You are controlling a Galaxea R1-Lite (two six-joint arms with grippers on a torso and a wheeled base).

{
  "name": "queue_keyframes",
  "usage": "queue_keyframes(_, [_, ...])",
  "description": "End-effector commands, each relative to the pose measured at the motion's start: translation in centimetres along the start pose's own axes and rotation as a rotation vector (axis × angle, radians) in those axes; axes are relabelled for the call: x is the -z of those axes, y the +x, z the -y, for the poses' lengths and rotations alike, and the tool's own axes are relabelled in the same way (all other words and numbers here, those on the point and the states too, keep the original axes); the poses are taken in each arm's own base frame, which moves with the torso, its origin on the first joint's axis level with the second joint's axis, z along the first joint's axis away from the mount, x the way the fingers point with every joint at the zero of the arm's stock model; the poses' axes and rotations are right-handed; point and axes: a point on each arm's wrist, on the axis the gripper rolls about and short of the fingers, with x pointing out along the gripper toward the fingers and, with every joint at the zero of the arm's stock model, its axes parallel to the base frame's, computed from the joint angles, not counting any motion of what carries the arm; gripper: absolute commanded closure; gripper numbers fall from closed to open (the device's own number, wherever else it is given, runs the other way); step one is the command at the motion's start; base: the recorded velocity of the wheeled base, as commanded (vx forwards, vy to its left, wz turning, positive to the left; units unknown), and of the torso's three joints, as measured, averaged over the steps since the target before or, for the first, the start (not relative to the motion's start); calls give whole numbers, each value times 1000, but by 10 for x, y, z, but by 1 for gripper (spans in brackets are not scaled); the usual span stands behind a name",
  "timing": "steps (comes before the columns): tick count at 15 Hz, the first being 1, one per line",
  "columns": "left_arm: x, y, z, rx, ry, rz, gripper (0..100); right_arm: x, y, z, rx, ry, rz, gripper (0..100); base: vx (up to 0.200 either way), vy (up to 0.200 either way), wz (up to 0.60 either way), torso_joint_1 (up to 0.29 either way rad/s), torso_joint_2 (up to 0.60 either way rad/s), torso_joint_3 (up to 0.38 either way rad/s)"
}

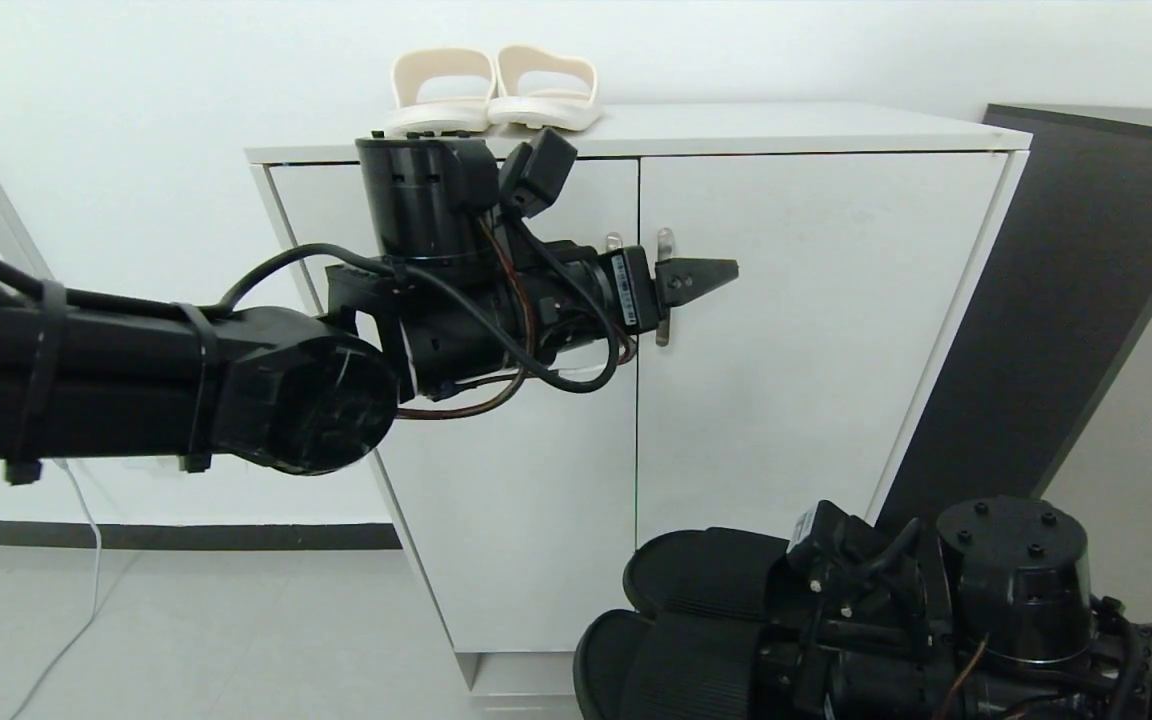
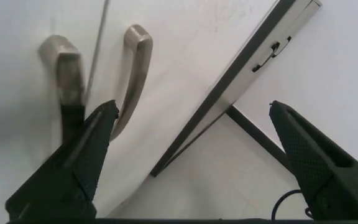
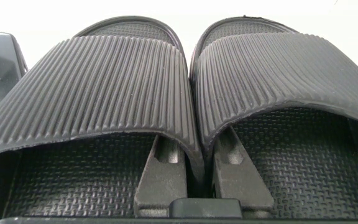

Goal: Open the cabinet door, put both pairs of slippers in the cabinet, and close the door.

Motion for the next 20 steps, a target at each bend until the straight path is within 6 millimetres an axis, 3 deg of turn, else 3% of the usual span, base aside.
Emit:
queue_keyframes(1, [5, 10, -6, -7, -4, -10, 0, 0, 0, 0, 0, -1, 0, 100, 0, 0, 0, 0, 0, 0])
queue_keyframes(6, [3, 18, -8, -4, -1, 0, 0, 0, -1, 0, 0, -2, 0, 100, 0, 0, 0, 0, 0, 0])
queue_keyframes(7, [2, 19, -8, -2, -1, 4, 100, 0, -1, 0, 0, -4, 0, 100, 0, 0, 0, 0, 0, 0])
queue_keyframes(13, [-4, 6, -1, 4, -17, 16, 100, 0, -1, 0, 0, -4, 0, 100, 0, 0, 0, 0, 0, 0])
queue_keyframes(17, [2, -21, 13, 11, -24, -12, 100, 3, -2, -3, -13, -2, -12, 100, 0, 0, 0, 0, 0, 0])
queue_keyframes(20, [0, -46, 25, 30, -21, -7, 100, 7, -13, -12, -116, -10, -14, 100, 0, 0, 0, 0, 0, 0])
